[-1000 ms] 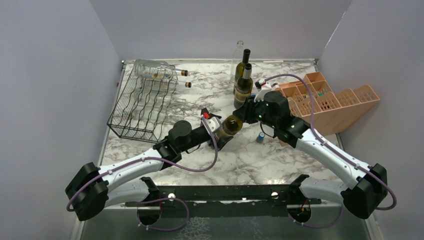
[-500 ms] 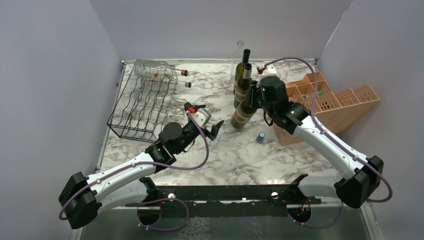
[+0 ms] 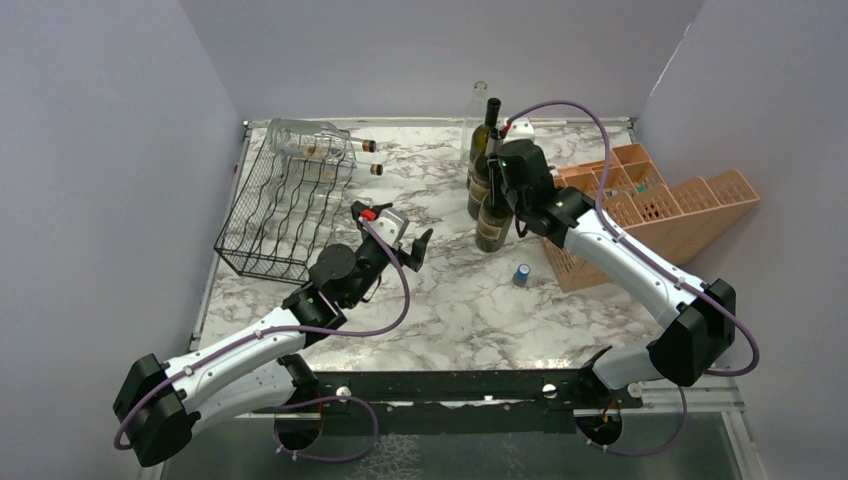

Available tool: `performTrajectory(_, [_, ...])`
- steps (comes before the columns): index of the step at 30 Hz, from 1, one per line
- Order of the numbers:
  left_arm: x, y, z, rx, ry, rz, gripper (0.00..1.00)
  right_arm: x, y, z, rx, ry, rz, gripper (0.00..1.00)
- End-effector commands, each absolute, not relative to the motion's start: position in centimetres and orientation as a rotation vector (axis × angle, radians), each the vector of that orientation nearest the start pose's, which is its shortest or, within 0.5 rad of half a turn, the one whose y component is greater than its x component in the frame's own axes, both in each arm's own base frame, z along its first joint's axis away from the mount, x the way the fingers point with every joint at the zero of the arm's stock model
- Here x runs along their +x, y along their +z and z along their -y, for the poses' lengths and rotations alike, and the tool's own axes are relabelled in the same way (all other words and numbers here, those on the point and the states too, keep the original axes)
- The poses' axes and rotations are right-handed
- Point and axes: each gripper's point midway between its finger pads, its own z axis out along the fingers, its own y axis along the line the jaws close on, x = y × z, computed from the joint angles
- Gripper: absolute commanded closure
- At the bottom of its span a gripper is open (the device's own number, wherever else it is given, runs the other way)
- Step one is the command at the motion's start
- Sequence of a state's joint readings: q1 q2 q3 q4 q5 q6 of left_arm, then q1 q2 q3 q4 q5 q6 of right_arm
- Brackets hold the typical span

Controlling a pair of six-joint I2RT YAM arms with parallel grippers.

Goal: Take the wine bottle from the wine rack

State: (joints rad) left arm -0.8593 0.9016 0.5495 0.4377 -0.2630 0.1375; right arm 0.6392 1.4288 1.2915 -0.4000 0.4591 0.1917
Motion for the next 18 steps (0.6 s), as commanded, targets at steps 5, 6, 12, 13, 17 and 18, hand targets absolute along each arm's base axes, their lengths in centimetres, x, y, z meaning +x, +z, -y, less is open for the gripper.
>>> performTrajectory(5, [27.0,28.4,22.2,0.464,-0.387,-1.391,0.01,38.9,26.9,-19.0,-0.127,0.034,-1.950,0.67])
performTrajectory(6, [27.0,28.3,22.2,0.464,-0.386,-1.392,0.01,38.8,26.9,-18.9,-0.130,0.032,-1.953,0.62])
performTrajectory(12, [27.2,28.3,21.9,0.458,-0.378,-1.395,0.01,38.2,28.3,-19.5,-0.154,0.096,-1.954,0.26])
performTrajectory(13, [27.2,28.3,21.9,0.456,-0.380,-1.395,0.01,38.0,28.9,-19.7,-0.155,0.115,-1.947,0.23])
performTrajectory(17, [27.1,28.4,21.7,0.450,-0.388,-1.391,0.01,37.0,30.6,-19.7,-0.162,0.168,-1.927,0.13])
performTrajectory(18, [27.2,28.5,21.6,0.446,-0.384,-1.390,0.01,36.5,31.2,-19.5,-0.162,0.179,-1.918,0.12])
